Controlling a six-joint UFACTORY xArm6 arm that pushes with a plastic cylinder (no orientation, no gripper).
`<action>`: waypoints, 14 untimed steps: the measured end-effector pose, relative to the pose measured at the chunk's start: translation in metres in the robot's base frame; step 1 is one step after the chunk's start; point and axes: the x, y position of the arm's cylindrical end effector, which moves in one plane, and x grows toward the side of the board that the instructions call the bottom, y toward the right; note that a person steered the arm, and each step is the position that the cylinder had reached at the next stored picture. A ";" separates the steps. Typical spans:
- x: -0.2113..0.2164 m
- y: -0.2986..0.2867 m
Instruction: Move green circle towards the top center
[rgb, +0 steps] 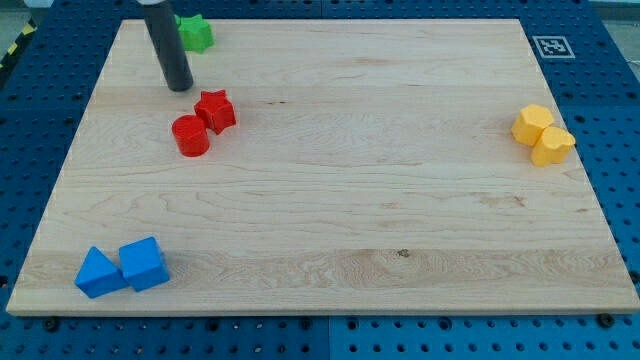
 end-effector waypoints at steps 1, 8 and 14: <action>-0.032 -0.036; -0.098 0.007; -0.113 0.031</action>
